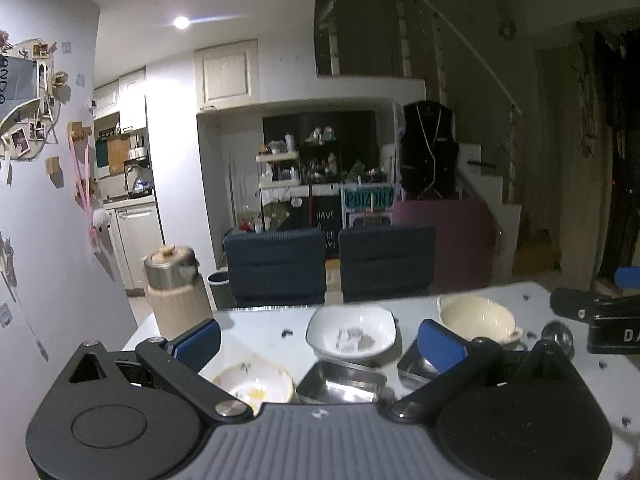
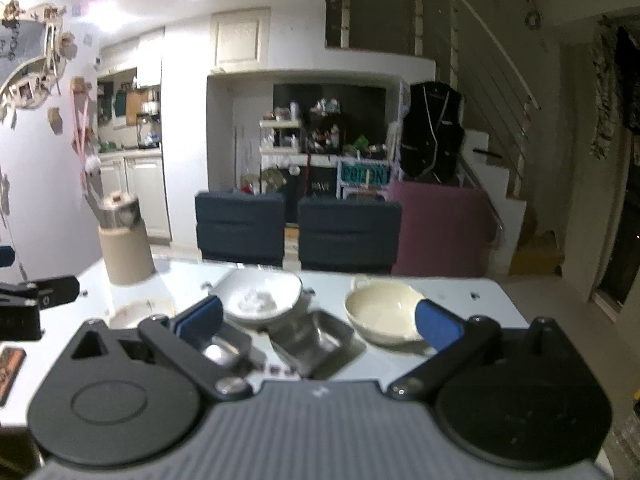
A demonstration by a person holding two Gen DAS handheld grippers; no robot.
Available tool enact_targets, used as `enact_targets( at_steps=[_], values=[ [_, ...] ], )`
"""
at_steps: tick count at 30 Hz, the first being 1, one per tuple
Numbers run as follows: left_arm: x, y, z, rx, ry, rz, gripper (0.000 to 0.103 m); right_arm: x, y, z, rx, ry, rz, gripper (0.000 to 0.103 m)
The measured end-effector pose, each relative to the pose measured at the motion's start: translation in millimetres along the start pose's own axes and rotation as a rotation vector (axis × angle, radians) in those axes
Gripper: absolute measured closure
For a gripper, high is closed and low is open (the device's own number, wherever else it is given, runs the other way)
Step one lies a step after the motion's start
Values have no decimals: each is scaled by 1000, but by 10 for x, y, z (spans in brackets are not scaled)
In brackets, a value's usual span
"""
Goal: Organize plates and bowls
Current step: 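Move both grippers toward the rim of the white ginkgo-print plate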
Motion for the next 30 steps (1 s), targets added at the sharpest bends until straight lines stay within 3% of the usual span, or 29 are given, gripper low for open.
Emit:
enact_targets(
  at_steps=[6, 16, 30],
  values=[
    [298, 109, 129, 9, -6, -22, 0, 340, 48, 67, 22, 18, -37, 0],
    [608, 643, 312, 8, -62, 33, 0, 714, 408, 38, 35, 67, -27, 0],
    [725, 2131, 345, 30, -10, 172, 0, 922, 1956, -91, -5, 120, 96, 0]
  ],
)
Point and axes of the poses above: each gripper's, at about its wrist camera, not at the fingertips, and y roughly the way its jaws point, z to its left, x to its top, the point moved 9 cm from there along y, roughly the way its jaws point, and after that the axes turned 10 degrees about z, right-handed, at the moved point
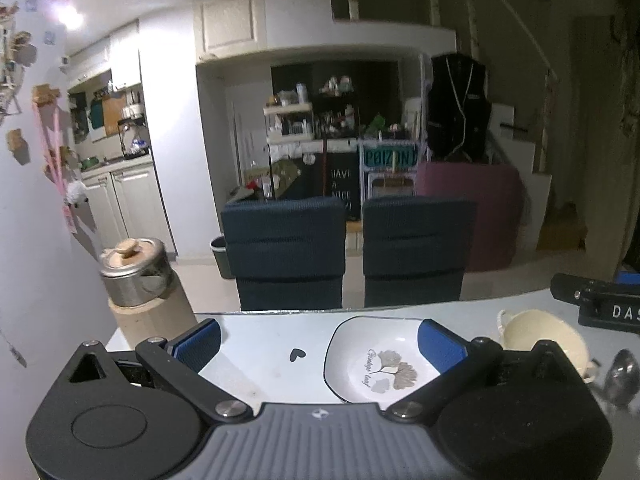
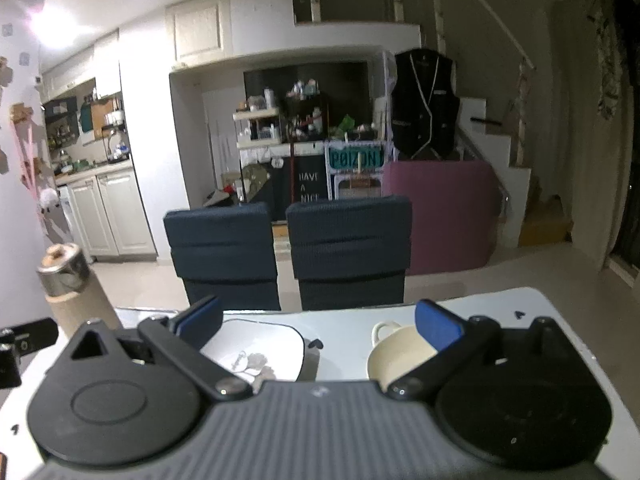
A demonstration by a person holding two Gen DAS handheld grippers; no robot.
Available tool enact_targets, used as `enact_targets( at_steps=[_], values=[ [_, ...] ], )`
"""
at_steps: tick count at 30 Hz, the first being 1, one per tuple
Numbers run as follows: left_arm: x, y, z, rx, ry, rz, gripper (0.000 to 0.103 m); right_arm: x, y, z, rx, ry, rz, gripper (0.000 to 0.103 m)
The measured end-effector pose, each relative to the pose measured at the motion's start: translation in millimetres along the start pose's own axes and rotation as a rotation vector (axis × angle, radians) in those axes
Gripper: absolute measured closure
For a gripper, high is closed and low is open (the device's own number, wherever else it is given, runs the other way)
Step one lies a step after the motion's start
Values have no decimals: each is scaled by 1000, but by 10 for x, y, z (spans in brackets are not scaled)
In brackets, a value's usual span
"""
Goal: Organize plates and bowls
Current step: 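Move both grippers toward the rim of the white ginkgo-print plate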
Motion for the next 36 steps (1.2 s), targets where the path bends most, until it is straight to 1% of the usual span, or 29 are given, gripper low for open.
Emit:
enact_targets(
  at_steps=[3, 6, 11, 16, 19, 21, 23, 26, 28, 29, 30, 31, 32, 34, 35, 36],
  values=[
    [52, 369, -22, 9, -3, 26, 0, 7, 379, 21, 9, -29, 25, 0],
    [90, 730, -48, 0, -1, 61, 0, 20, 728, 48, 27, -56, 56, 0],
    [129, 1325, -65, -1, -1, 116, 0, 21, 1256, 67, 33, -50, 94, 0],
    [85, 1805, -77, -13, 18, 168, 0, -29, 1760, 72, 54, -39, 172, 0],
    [20, 2050, -73, -17, 42, 208, 0, -70, 2026, 137, 73, -49, 189, 0],
    [-32, 2186, -89, -23, 64, 251, 0, -127, 2158, 172, 76, -46, 204, 0],
    [-76, 2303, -105, -39, 86, 291, 0, -187, 2318, 211, 82, -51, 249, 0],
    [-117, 2433, -104, -59, 109, 324, 0, -248, 2450, 258, 105, -38, 293, 0],
    [-152, 2504, -93, -51, 114, 342, 0, -258, 2546, 261, 112, -10, 326, 0],
    [-163, 2538, -82, -44, 114, 349, 0, -272, 2576, 267, 130, 11, 342, 1],
    [-177, 2561, -72, -42, 116, 354, 0, -292, 2605, 270, 149, 36, 364, 7],
    [-194, 2580, -63, -44, 119, 358, 0, -311, 2627, 264, 160, 64, 392, 16],
    [-184, 2608, -82, -46, 120, 358, 0, -369, 2631, 256, 165, 90, 419, 21],
    [-196, 2627, -75, -57, 118, 356, 0, -469, 2643, 226, 159, 143, 484, 37],
    [-198, 2628, -79, -69, 112, 351, 0, -506, 2671, 217, 156, 158, 512, 40],
    [-193, 2633, -80, -77, 105, 348, 0, -539, 2696, 210, 154, 173, 536, 49]
  ],
)
Point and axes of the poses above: each gripper's, at about its wrist camera, not at the fingertips, and y roughly the way its jaws point, z to its left, x to its top, the point moved 9 cm from there along y, roughly the way its jaws point, and after that the axes turned 10 degrees about z, right-handed, at the moved point
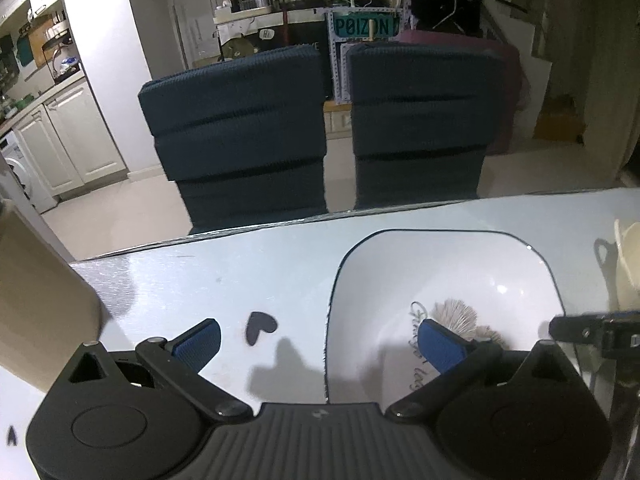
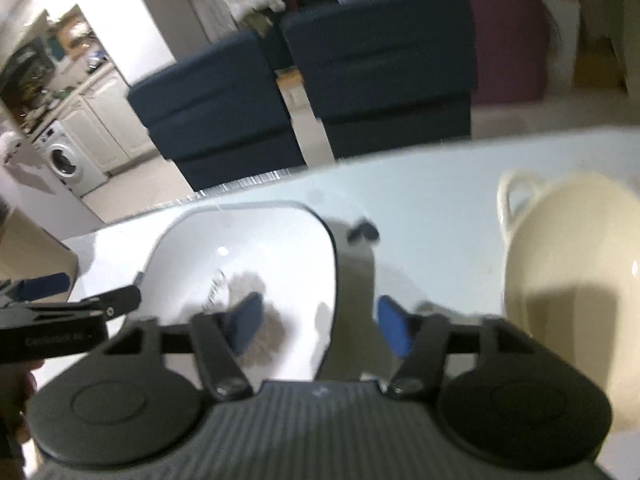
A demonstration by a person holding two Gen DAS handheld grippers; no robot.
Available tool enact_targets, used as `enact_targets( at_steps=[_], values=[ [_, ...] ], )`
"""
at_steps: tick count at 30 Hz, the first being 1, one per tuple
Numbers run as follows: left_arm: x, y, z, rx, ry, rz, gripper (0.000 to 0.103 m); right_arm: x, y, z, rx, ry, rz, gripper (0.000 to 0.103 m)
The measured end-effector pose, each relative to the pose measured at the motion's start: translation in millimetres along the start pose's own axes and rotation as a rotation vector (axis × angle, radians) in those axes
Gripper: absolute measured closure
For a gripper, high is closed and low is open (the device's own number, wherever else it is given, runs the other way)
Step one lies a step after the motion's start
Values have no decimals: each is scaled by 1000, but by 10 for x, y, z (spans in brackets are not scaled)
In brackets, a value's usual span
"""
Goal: Organize plates and bowls
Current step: 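Move both grippers toward the rim of the white ginkgo-print plate, then close the left gripper on the plate rim while the right gripper closes on it too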
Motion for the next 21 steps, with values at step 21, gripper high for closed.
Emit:
enact_targets(
  at_steps=[21],
  values=[
    [-20, 142, 98, -124, -142, 22, 27, 178, 155, -98, -17, -37, -30, 96]
  ],
)
Point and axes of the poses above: each gripper's, at about its wrist camera, not at the fingertips, and y roughly the way its jaws point, z to its left, x to its top, the point moved 9 cm from there along y, roughly the way its jaws point, and after that the axes turned 10 degrees about z, right-handed, at the moved point
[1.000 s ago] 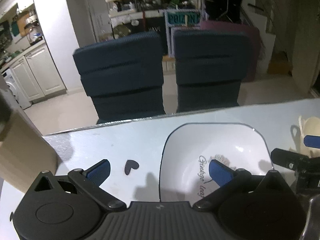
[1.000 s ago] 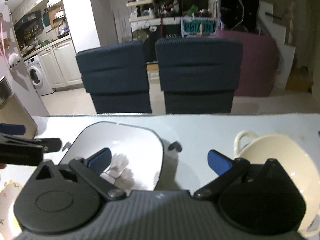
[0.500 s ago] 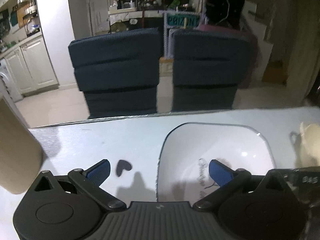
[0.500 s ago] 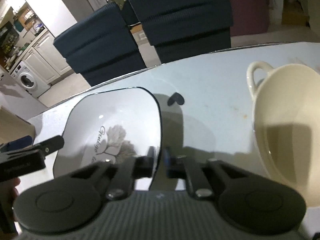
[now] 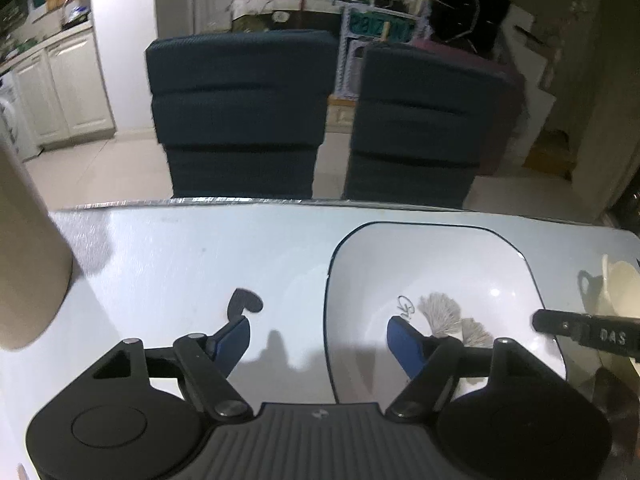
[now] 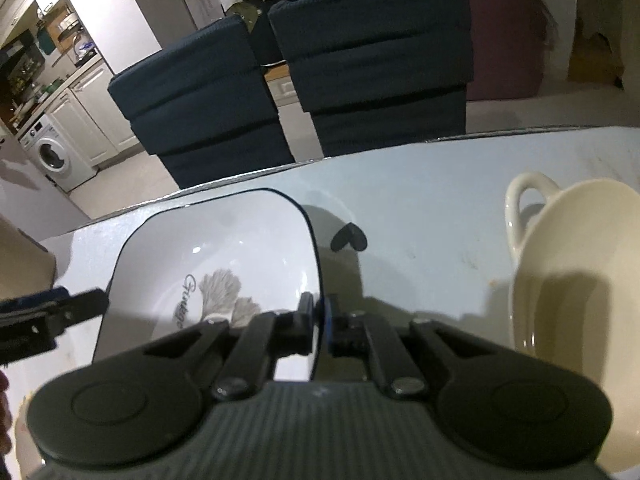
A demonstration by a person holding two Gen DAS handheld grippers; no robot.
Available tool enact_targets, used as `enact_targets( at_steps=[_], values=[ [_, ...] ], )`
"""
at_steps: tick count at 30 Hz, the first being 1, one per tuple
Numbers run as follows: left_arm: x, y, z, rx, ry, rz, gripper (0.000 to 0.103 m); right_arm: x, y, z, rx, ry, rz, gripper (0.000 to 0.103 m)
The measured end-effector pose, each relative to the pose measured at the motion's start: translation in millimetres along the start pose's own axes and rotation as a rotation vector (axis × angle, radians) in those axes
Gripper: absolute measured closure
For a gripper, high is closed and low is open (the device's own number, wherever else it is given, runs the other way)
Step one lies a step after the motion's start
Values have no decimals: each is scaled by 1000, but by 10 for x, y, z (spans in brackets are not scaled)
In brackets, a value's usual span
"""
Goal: Organize plates and bowls
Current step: 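Close the left gripper on the plate rim while the right gripper closes on it too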
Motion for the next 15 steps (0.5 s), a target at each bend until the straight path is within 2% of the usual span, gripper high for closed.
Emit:
enact_targets(
  at_steps=[4, 6, 10, 15],
  values=[
    [-13, 30, 22, -46, -35, 1, 30, -18, 26, 12, 2, -63, -17, 95],
    [-8, 41, 33, -52, -40, 3, 48, -10, 40, 19, 8, -72, -17, 94],
    [-37, 88, 31, -85, -59, 25, 60, -5, 72, 1, 35, -66, -14, 92],
    [-72, 174, 7, -118, -87, 51, 85, -3, 104, -23, 43, -67, -18, 91]
  ],
)
Point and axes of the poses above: each gripper's, at about its wrist camera, not at the fingertips, and y roughly the way its jaws point, z to its left, x to its top, the point moved 9 cm from there along y, roughly the way its jaws point, and after that the axes turned 10 degrees about z, right-handed, at the moved point
